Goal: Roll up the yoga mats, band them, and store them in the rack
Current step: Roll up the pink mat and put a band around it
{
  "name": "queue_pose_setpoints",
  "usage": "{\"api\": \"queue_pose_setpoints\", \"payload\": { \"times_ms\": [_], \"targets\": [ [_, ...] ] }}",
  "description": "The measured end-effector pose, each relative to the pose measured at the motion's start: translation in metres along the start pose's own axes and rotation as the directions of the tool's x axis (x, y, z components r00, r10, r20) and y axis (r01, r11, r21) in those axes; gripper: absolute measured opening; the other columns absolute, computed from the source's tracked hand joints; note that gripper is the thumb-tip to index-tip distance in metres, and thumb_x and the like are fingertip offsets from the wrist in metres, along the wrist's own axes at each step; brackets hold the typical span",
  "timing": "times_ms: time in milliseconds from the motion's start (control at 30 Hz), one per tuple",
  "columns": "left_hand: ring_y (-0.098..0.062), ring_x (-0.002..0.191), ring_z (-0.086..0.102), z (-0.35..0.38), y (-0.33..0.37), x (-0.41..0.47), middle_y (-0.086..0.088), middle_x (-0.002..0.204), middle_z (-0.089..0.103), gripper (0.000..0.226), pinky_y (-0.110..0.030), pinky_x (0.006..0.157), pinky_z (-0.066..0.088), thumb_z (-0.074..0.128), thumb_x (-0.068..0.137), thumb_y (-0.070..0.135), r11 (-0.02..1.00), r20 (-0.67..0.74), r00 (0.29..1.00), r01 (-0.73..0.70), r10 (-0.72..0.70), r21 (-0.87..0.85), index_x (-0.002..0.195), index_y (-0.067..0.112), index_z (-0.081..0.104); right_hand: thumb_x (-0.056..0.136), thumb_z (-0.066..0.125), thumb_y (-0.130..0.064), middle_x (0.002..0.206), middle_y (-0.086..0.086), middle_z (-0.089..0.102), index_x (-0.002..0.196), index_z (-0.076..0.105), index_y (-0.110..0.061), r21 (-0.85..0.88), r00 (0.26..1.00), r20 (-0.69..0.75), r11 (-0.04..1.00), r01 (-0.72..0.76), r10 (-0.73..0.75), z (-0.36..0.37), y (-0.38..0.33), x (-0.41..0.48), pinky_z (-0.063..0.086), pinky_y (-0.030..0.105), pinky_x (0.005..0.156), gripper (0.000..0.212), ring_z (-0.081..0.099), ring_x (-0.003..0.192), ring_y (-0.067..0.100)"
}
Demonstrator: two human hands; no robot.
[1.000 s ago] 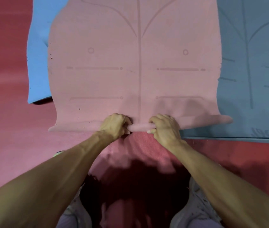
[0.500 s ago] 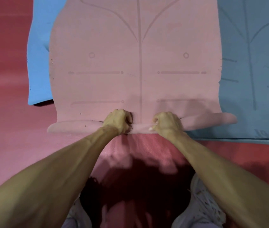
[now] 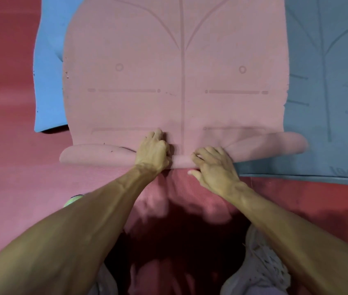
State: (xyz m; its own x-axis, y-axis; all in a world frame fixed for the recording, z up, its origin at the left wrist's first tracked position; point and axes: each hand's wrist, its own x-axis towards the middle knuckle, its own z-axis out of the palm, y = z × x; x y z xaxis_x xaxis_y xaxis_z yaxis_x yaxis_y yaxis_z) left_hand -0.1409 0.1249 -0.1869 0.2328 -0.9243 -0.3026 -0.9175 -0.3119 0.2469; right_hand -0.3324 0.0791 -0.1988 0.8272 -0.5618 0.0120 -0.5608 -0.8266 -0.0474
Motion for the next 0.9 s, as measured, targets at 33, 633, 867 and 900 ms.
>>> {"api": "queue_pose_setpoints", "payload": {
  "times_ms": [33,633,867,900],
  "targets": [
    [-0.028,0.107,0.047,0.000,0.003,-0.002,-0.006,0.114,0.053,0.025,-0.035,0.087,0.036,0.066,0.077,0.017,1.000,0.017,1.000,-0.012,0.012,0.017,0.101,0.014,0.071,0.062,0.082,-0.041,0.091,0.000,0.063,0.093,0.070,-0.011,-0.023,0.998,0.055,1.000,0.001,0.000,-0.002,0.000,0.000,0.041,0.035,0.077,0.045,0.057,0.082,0.022],
    [-0.026,0.097,0.057,0.022,-0.024,-0.031,-0.003,0.109,0.061,0.052,-0.034,0.087,0.035,0.072,0.077,0.037,0.951,-0.249,0.923,-0.256,0.293,0.171,0.121,0.012,0.061,0.083,0.068,-0.030,0.103,-0.001,0.071,0.098,0.069,-0.026,0.229,0.892,0.382,0.910,-0.345,0.242,-0.018,0.028,0.061,0.048,0.034,0.087,0.015,0.062,0.102,0.025],
    [-0.023,0.108,0.049,0.005,-0.019,-0.004,0.002,0.116,0.058,0.033,-0.034,0.086,0.030,0.058,0.083,0.011,0.979,-0.080,0.977,-0.193,0.199,0.071,0.114,0.021,0.065,0.079,0.074,-0.033,0.103,-0.006,0.070,0.100,0.073,-0.027,0.268,0.858,0.475,0.897,-0.352,0.195,-0.021,0.037,0.078,0.048,0.033,0.090,0.022,0.062,0.102,0.019],
    [-0.021,0.111,0.048,0.001,-0.022,0.001,0.003,0.117,0.058,0.035,-0.034,0.087,0.030,0.056,0.085,0.012,0.976,-0.038,0.977,-0.210,0.212,0.054,0.116,0.023,0.064,0.079,0.074,-0.033,0.102,-0.007,0.068,0.100,0.073,-0.028,0.278,0.871,0.446,0.893,-0.353,0.206,-0.021,0.038,0.076,0.047,0.030,0.088,0.021,0.061,0.102,0.018]
  ]
}}
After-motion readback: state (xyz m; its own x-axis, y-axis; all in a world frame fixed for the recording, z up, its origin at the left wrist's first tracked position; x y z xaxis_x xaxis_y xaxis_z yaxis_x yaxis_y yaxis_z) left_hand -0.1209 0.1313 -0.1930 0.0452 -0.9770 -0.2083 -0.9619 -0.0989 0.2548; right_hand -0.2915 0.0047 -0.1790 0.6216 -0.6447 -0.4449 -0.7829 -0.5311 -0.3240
